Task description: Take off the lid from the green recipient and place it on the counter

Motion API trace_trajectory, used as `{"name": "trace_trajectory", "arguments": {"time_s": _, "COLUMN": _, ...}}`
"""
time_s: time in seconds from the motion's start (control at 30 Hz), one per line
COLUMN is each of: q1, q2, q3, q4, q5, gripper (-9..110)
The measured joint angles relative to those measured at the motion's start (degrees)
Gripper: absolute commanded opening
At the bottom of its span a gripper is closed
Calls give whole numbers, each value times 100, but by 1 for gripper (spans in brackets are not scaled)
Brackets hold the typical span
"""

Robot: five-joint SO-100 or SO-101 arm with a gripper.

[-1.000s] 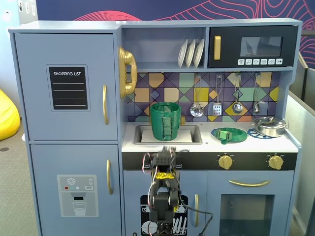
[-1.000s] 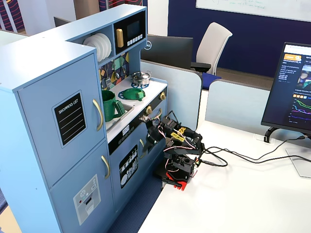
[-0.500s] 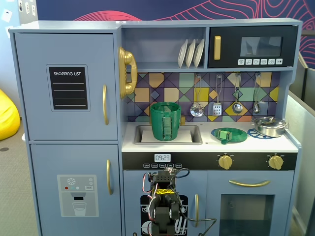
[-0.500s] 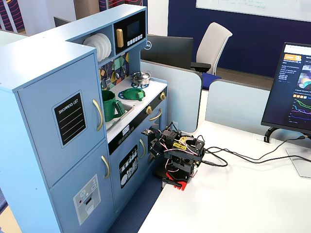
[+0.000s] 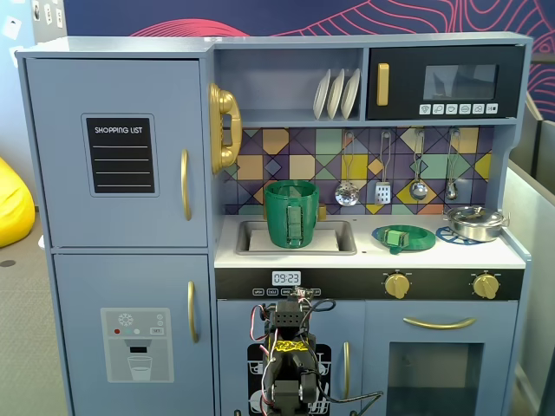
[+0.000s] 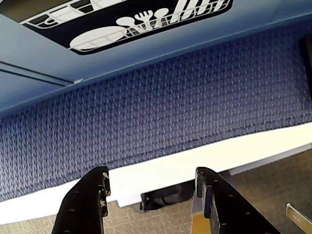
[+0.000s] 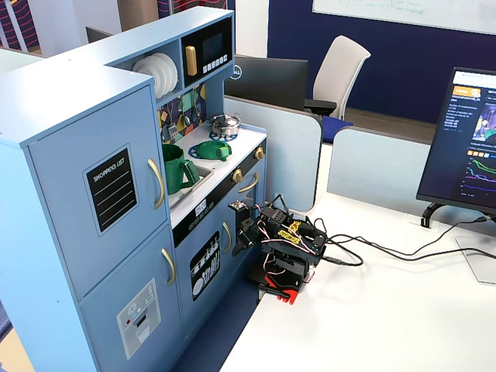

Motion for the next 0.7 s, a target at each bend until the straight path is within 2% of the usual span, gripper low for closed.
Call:
{"name": "trace_trajectory", "arguments": {"time_s": 0.33, "q1": 35, "q2": 0, "q3": -53, "q4": 97, "q5": -773, "gripper": 13}}
{"name": "trace_trajectory", "arguments": {"time_s": 0.7, "q1": 79, "q2": 0, "q3": -53, "q4": 97, "q5": -800, "gripper": 13}}
